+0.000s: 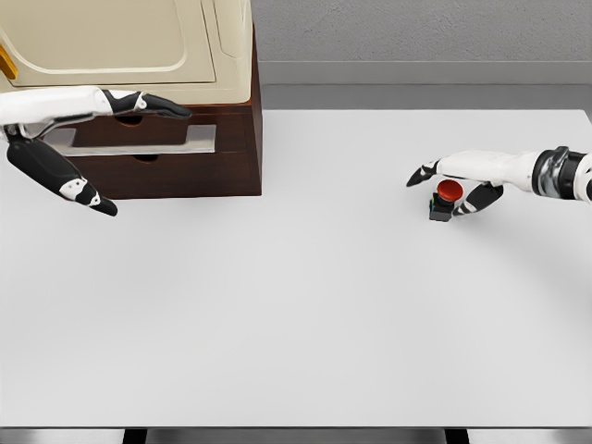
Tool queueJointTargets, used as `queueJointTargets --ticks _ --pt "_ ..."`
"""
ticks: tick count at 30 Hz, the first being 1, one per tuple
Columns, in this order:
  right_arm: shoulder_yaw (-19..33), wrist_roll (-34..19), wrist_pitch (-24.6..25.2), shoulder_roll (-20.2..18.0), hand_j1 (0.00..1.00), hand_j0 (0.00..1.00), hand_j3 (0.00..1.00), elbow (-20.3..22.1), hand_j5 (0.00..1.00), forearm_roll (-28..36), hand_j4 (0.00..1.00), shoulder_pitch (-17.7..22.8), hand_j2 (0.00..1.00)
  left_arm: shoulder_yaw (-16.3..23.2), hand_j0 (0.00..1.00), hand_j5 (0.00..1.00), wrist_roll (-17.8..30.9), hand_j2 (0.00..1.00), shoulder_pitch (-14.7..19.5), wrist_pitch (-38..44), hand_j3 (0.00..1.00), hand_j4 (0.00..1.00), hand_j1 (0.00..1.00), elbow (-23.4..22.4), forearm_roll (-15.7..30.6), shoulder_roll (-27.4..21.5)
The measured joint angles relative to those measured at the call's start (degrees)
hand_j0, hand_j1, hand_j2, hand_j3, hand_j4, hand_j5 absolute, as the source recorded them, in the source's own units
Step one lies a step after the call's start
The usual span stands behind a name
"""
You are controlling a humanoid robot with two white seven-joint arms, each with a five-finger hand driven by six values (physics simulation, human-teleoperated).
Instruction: Open the cabinet drawer with left arm, and place a switch into the drawer with right arm
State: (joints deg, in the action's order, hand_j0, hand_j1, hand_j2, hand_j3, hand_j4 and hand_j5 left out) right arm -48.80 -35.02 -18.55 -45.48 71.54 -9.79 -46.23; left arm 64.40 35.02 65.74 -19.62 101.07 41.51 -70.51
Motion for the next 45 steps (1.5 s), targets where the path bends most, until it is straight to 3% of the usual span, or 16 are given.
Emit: queueJointTargets --ticks 19,34,45 --pt "-0.77 0.0 0.01 -0.07 0.68 0.68 0.68 -0.74 0.68 0.01 0.68 0.0 0.68 -0.07 1.0 1.0 0.0 1.0 -1.76 11.82 1.0 1.0 1.0 -1.77 1.54 2.05" --pt "-0.72 -0.01 -0.07 -0.06 0.51 0.51 0.51 -0.7 0.51 -0.01 0.51 -0.09 0.51 -1.57 1.0 1.0 -0.01 1.0 -1.93 19.57 1.0 1.0 1.0 -3.71 -3.29 2.96" --pt "-0.36 0.0 -0.86 0.01 0.51 0.51 0.51 0.75 0.51 0.28 0.51 -1.67 0.51 -1.83 1.0 1.0 0.0 1.0 -1.93 20.13 1.0 1.0 1.0 -5.11 -5.19 4.54"
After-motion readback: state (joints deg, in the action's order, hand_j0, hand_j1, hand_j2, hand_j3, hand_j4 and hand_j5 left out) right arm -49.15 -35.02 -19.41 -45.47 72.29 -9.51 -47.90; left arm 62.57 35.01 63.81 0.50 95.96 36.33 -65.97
